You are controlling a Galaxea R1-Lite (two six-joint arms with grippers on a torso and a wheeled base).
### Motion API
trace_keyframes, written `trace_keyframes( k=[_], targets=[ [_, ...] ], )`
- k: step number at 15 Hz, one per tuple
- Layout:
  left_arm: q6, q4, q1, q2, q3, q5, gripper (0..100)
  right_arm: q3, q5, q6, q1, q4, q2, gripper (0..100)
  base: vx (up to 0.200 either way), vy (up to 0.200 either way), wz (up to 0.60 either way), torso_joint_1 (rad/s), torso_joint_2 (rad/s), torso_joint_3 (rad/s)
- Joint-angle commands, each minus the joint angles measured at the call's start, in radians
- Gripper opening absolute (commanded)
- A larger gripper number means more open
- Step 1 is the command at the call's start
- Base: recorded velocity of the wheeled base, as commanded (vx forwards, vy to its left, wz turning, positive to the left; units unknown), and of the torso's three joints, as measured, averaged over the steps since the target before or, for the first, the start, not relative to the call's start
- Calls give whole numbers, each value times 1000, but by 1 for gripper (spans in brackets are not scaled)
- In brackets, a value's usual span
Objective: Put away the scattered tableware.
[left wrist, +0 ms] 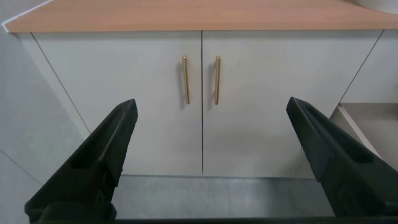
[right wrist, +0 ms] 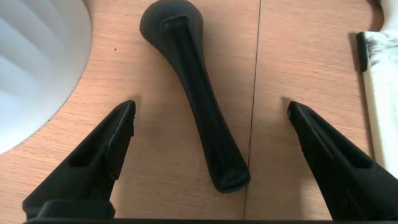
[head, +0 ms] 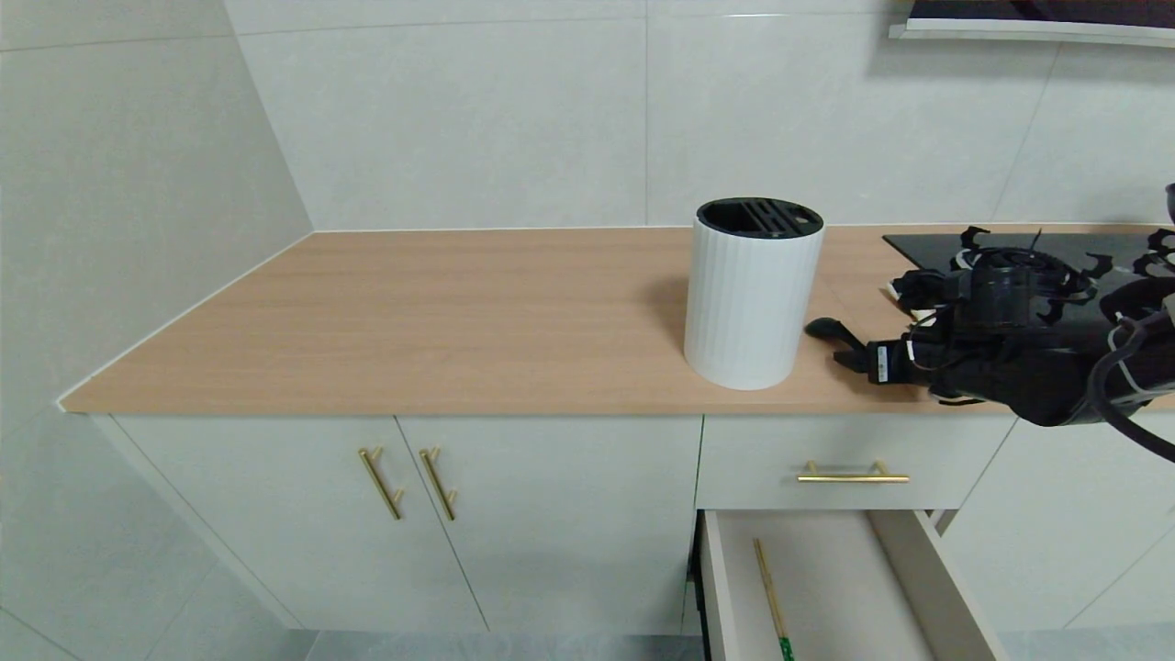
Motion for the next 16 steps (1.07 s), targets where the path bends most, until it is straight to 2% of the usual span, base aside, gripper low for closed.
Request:
trace_keyframes(
  k=[1, 12, 16],
  targets=[
    [0, 0, 0, 2, 0, 0, 100, -1, 1, 2, 3, 0, 0, 0, 0, 0, 0, 0, 0, 0],
    [0, 0, 0, 2, 0, 0, 100, 9, -1, 3, 4, 7, -43, 0, 0, 0, 0, 0, 0, 0],
    [0, 0, 0, 2, 0, 0, 100, 78, -2, 6, 6, 12, -135, 0, 0, 0, 0, 0, 0, 0]
  ],
)
